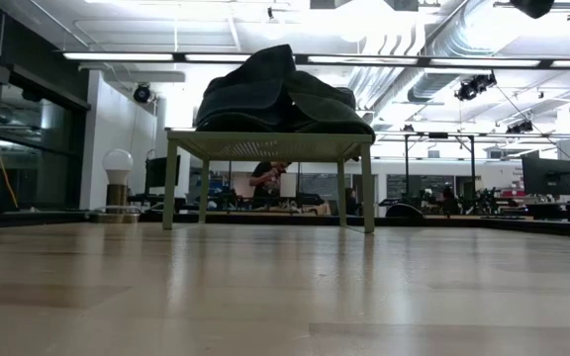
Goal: Pick & Place hat
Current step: Return to Home Position
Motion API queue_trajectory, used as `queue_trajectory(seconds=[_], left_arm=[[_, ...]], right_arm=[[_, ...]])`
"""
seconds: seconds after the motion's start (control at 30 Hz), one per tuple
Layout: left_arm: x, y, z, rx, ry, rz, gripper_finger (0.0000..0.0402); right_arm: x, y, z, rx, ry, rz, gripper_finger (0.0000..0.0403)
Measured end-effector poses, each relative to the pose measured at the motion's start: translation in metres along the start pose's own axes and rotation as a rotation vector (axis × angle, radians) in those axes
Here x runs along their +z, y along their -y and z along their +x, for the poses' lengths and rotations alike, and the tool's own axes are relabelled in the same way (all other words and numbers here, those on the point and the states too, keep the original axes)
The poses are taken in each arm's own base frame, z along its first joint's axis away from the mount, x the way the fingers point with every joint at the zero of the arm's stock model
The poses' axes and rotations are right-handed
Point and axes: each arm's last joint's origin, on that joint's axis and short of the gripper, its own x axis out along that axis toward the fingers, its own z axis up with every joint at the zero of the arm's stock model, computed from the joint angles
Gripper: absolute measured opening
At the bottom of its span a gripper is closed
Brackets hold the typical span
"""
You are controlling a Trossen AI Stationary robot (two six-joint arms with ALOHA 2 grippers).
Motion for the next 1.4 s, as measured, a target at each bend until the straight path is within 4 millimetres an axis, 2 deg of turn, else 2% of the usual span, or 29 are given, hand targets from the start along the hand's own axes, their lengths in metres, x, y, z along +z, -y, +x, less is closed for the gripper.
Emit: queue_trajectory(seconds=[0.13,0.27,0.47,0.67,0.77,0.87,1.0,1.23,1.4], left_arm=[[-0.012,0.017,-0.006,0.062,0.015,0.07,0.023],[-0.027,0.035,0.002,0.067,-0.027,0.084,0.023],[-0.055,0.06,0.025,0.052,-0.094,0.077,0.023],[-0.078,0.089,0.042,-0.152,-0.059,0.064,0.023],[-0.092,0.094,0.047,-0.233,-0.004,0.033,0.023],[-0.108,0.087,0.051,-0.274,0.047,-0.018,0.023],[-0.133,0.069,0.053,-0.347,0.139,-0.096,0.023],[-0.188,0.028,0.056,-0.502,0.321,-0.267,0.023],[-0.227,-0.001,0.061,-0.54,0.444,-0.371,0.023]], right_arm=[[-0.003,0.01,-0.014,-0.02,0.019,0.002,0.0149],[-0.013,0.022,-0.019,-0.075,0.017,-0.005,0.0149],[-0.043,0.029,-0.003,0.066,0.06,0.003,0.0149],[-0.076,0.04,0.016,0.147,0.089,0.028,0.0149],[-0.082,0.043,0.019,0.167,0.123,0.028,0.0149],[-0.084,0.045,0.018,0.154,0.162,0.016,0.0149],[-0.085,0.048,0.016,0.139,0.179,-0.005,0.0149],[-0.085,0.05,0.013,0.127,0.207,-0.042,0.0149],[-0.083,0.049,0.013,0.125,0.234,-0.035,0.0149]])
